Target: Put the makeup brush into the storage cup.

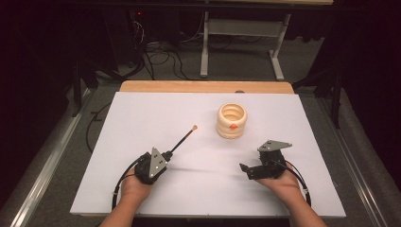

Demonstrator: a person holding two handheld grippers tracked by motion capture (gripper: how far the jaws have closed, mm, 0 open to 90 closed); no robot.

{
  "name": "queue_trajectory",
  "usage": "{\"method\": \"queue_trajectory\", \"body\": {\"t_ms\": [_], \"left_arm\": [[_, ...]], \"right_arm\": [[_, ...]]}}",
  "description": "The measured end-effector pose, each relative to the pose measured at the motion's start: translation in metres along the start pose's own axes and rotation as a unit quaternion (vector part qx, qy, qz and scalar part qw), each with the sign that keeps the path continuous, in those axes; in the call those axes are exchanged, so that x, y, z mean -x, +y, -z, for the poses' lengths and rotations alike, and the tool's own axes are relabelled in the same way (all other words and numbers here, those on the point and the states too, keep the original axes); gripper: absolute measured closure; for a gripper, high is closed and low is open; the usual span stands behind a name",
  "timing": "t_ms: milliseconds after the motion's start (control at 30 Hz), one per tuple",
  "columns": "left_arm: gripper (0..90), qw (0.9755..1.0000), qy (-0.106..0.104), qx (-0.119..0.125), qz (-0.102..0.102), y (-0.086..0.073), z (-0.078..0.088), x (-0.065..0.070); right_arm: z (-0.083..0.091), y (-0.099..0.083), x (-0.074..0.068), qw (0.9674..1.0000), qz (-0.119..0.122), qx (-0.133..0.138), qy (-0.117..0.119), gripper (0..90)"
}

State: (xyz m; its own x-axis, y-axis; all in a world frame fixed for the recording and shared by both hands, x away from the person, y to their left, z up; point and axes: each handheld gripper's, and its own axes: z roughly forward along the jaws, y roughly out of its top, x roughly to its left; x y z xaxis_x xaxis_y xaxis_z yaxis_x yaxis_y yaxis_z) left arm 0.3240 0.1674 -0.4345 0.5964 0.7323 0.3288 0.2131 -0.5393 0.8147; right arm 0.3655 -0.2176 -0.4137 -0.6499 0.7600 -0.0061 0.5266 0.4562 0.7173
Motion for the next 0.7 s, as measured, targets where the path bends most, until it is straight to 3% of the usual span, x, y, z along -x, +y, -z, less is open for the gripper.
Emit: {"method": "queue_trajectory", "body": {"t_ms": [167,333,600,700], "left_arm": [[85.1,0.9995,-0.01,0.006,0.03,-0.002,0.0,-0.003],[85.1,0.9981,-0.026,0.012,0.054,-0.001,0.0,-0.005],[85.1,0.9947,-0.049,0.018,0.088,-0.002,-0.001,-0.007],[85.1,0.9924,-0.061,0.023,0.105,-0.003,-0.001,-0.008]], "right_arm": [[0.003,-0.009,0.0,0.9994,-0.016,0.032,-0.004,6.1],[0.007,-0.015,0.0,0.9989,-0.019,0.042,-0.003,6.2],[0.011,-0.018,0.001,0.9974,-0.029,0.066,0.006,6.2],[0.012,-0.019,0.002,0.9968,-0.031,0.073,0.009,6.2]]}}
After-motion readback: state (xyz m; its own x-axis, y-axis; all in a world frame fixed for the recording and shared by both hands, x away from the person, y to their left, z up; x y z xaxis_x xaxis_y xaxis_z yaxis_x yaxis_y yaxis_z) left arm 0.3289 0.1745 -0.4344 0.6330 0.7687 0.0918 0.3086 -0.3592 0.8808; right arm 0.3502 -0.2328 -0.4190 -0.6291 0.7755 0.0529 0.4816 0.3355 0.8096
